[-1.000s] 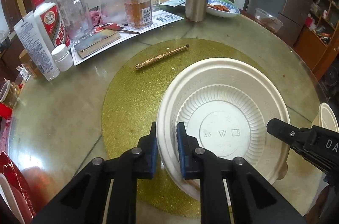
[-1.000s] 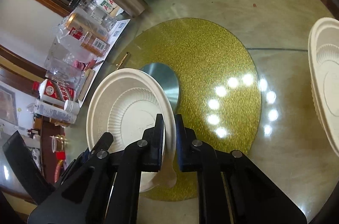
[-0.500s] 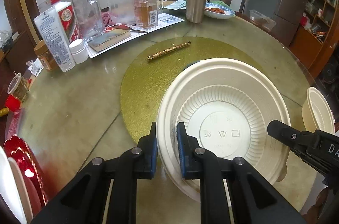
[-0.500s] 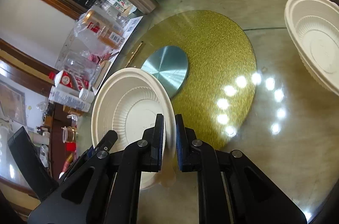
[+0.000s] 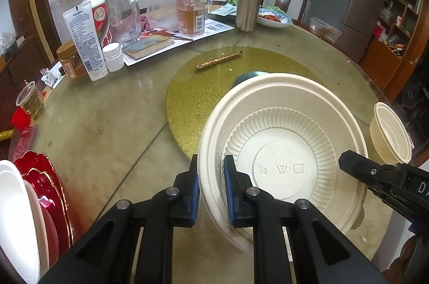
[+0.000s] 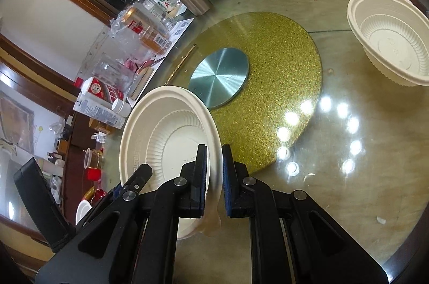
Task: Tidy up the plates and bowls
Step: 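Lift the beige bowl off the lazy susan with both tools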
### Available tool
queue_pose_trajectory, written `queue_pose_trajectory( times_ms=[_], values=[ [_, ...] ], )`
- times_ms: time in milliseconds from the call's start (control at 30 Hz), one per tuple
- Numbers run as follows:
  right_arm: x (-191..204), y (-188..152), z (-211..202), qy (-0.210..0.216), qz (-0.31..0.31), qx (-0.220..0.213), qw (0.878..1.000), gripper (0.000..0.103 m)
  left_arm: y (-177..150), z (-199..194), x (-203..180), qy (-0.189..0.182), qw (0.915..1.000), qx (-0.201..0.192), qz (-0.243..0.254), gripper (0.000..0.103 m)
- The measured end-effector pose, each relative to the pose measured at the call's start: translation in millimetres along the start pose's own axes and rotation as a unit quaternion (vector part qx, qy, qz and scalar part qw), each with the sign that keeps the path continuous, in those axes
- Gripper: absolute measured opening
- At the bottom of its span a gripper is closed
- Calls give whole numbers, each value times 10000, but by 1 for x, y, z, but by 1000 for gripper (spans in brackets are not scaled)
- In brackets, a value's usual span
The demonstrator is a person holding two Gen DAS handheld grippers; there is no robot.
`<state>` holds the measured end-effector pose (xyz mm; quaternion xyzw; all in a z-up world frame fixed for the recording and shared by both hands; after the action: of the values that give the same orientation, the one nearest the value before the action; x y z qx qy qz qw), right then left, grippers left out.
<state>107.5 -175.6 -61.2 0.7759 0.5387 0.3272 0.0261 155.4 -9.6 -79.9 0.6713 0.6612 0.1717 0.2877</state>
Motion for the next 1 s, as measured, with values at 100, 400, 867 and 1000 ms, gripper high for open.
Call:
queue_pose_trajectory(
  times_ms=[100, 400, 867, 1000],
  values=[
    [4, -3, -4, -2, -36, -27, 10000, 10, -2, -6, 1, -12, 10000, -45, -10, 15],
    [12, -11, -15, 73, -117, -105, 9998, 10, -7, -19, 5, -44, 9999, -134, -20, 15],
    [19, -31, -23, 336, -187, -162, 9991, 10, -19, -38, 14, -38, 9997, -231, -33, 15],
    [22, -35, -23, 402, -219, -144, 9988, 10, -22, -42, 19, -10, 9996, -260, -68, 15]
  ],
)
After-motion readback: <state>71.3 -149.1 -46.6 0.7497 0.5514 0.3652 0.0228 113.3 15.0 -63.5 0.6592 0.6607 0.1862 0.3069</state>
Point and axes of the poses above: each gripper's, at about its wrist camera, not at the fingertips, and z roughly the way its jaws point, x to its left, y to its top, the point moved 8 cm from there along z, roughly the way its jaws point, and after that the axes turned 7 degrees about -y, right-handed, at the moved point
